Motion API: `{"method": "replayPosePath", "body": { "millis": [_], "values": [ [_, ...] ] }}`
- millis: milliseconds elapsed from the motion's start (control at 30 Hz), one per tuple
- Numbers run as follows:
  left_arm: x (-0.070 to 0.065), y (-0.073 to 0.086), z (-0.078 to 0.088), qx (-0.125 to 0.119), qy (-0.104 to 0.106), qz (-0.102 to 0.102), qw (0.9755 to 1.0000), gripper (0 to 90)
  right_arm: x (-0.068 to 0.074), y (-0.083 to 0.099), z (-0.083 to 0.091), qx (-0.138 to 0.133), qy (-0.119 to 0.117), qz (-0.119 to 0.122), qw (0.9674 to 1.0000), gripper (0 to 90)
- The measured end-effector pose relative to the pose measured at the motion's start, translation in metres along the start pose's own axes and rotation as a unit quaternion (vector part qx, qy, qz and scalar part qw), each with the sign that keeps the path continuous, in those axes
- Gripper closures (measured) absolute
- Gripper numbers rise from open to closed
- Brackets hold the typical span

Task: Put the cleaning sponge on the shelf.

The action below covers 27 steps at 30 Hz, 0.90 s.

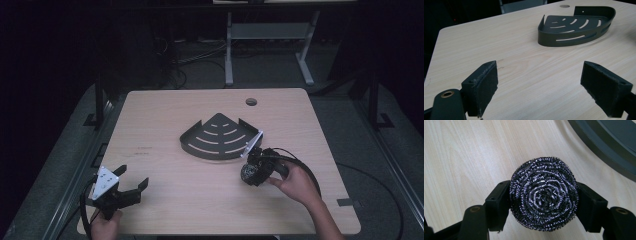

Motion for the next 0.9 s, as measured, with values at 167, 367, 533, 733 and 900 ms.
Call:
{"method": "replayPosePath", "body": {
  "millis": [167,367,533,733,900],
  "values": [
    [-0.001,0.000,0.000,0.000,0.000,-0.003,1.0000,13.8,-0.003,-0.005,0.005,-0.001,0.001,0.000,1.0000,33.7],
    [0.000,0.000,0.000,-0.002,0.001,0.002,1.0000,13.7,-0.008,-0.013,0.006,0.003,-0.001,0.004,1.0000,33.6],
    [0.000,0.000,0.000,-0.004,0.001,0.001,1.0000,13.7,-0.011,-0.019,0.006,0.003,-0.003,0.004,1.0000,33.7],
    [0.001,-0.001,0.001,-0.004,-0.002,0.002,1.0000,13.8,-0.013,-0.027,0.006,0.010,-0.004,0.008,0.9999,33.6],
    [0.001,-0.001,0.002,-0.004,-0.001,0.001,1.0000,13.7,-0.015,-0.034,0.009,0.008,-0.003,0.010,0.9999,33.6]
  ]
}}
Point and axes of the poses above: each handheld gripper's, and its own axes: z roughly backward along the jaws, y roughly out of its underside, x roughly to its left, the point moved 2 cm from there along -z, roughly forward along the jaws, and after that the axes turned 1 degree about -z, right-handed, at the moved point
